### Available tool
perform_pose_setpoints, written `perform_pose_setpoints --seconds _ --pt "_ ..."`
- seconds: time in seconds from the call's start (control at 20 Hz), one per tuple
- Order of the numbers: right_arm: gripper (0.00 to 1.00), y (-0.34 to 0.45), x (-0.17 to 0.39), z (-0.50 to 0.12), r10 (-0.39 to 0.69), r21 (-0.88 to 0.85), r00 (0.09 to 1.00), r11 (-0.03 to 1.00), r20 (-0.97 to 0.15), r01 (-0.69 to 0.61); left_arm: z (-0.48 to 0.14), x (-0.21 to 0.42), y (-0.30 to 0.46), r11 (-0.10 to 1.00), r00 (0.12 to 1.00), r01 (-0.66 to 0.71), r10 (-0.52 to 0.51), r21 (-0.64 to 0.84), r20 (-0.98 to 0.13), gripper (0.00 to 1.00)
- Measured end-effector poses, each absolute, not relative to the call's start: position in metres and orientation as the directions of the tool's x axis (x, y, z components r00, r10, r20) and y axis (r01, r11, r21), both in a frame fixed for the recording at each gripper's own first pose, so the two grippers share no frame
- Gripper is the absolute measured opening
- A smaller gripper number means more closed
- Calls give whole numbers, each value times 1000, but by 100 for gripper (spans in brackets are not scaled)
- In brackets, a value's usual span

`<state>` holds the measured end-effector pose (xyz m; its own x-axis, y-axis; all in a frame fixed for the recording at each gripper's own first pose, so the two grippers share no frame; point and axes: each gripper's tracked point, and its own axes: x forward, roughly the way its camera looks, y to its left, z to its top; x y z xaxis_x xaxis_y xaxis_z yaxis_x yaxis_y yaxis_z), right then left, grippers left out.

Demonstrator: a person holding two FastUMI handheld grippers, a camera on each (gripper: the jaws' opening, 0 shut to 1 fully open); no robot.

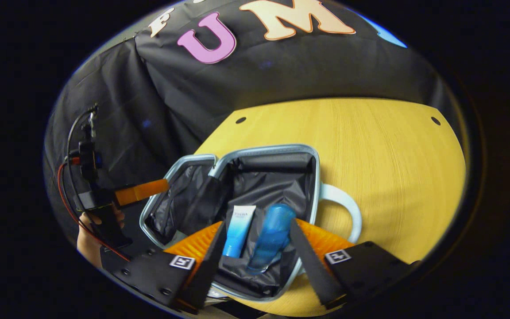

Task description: First open the suitcase, pack the skin care products into it, and then close the suitcase.

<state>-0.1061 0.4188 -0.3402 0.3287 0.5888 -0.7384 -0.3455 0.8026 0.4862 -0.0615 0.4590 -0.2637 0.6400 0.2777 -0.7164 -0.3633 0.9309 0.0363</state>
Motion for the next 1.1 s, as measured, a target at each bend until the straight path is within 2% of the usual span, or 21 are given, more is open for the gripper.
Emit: perform_pose_setpoints --seconds 0.1,0.4,0.7,0.95,1.0,1.1 --pt "97 418 -94 -337 575 452 368 811 -731 -371 -259 -67 500 904 628 -425 333 48 -703 72" --pt "98 412 -75 -319 554 397 441 826 -706 -400 -274 -87 605 814 531 -571 464 104 -709 72" --pt "98 395 -68 -320 504 352 462 856 -730 -378 -324 -106 663 740 438 -669 474 76 -764 72" --pt "98 387 -66 -319 484 329 472 866 -737 -376 -358 -113 670 733 392 -679 403 35 -827 72" --pt "98 387 -66 -318 487 330 472 865 -735 -378 -361 -113 670 738 385 -674 381 25 -841 69" --pt "98 385 -65 -314 493 333 479 862 -727 -382 -367 -113 661 752 372 -659 350 21 -860 36"
